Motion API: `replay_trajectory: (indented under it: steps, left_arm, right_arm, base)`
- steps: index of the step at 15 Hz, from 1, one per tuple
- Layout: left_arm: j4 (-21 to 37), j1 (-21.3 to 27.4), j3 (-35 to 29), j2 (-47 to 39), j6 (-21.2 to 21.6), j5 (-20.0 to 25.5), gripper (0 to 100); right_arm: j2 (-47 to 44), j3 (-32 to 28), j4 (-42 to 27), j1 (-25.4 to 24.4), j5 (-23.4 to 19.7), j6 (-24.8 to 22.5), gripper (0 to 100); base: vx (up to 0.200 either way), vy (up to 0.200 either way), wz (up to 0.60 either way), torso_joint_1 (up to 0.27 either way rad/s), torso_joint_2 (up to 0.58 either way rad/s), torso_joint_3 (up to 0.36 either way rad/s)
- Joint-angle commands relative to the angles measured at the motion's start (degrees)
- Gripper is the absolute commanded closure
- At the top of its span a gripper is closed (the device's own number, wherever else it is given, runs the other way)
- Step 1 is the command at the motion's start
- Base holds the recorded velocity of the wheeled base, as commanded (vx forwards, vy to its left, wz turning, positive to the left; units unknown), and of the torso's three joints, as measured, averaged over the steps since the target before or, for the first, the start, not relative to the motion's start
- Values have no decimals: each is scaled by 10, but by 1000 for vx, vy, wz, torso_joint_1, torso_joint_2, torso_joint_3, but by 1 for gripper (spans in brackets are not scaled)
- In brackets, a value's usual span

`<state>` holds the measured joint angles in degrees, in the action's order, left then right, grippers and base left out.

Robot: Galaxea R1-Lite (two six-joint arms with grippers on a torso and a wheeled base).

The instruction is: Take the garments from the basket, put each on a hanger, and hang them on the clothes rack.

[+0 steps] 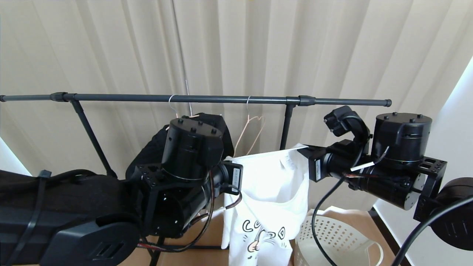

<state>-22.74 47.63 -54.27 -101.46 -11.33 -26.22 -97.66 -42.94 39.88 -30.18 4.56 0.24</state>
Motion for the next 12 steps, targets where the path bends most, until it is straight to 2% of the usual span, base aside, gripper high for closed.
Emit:
replay_trajectory:
  steps: [1, 3, 5, 6, 9, 12]
  left_arm:
    - [-1, 3, 35, 2, 1, 0, 100]
    - [-3, 4, 55, 2, 1, 1, 100]
    - [-3, 4, 65, 6, 1, 5, 100]
    - [-4, 5, 70, 10, 1, 6, 0]
    - [-4, 5, 84, 37, 0, 35, 0]
    - [-4, -8, 73, 43, 1, 41, 0]
  right_arm:
    - [18, -2, 1, -2, 10, -2, 100]
    - [25, 1, 4, -8, 22, -22, 100]
    - [24, 0, 6, -18, 38, -22, 100]
    - [24, 0, 5, -22, 41, -23, 100]
    - [24, 2, 5, -25, 41, -23, 100]
    - [26, 2, 5, -25, 42, -24, 100]
  base:
    - [0, 0, 0, 0, 0, 0]
    - [0, 0, 0, 0, 0, 0]
    - [0, 0, 0, 0, 0, 0]
    - [0, 0, 0, 0, 0, 0]
    - [0, 0, 0, 0, 0, 0]
    - [0, 0, 0, 0, 0, 0]
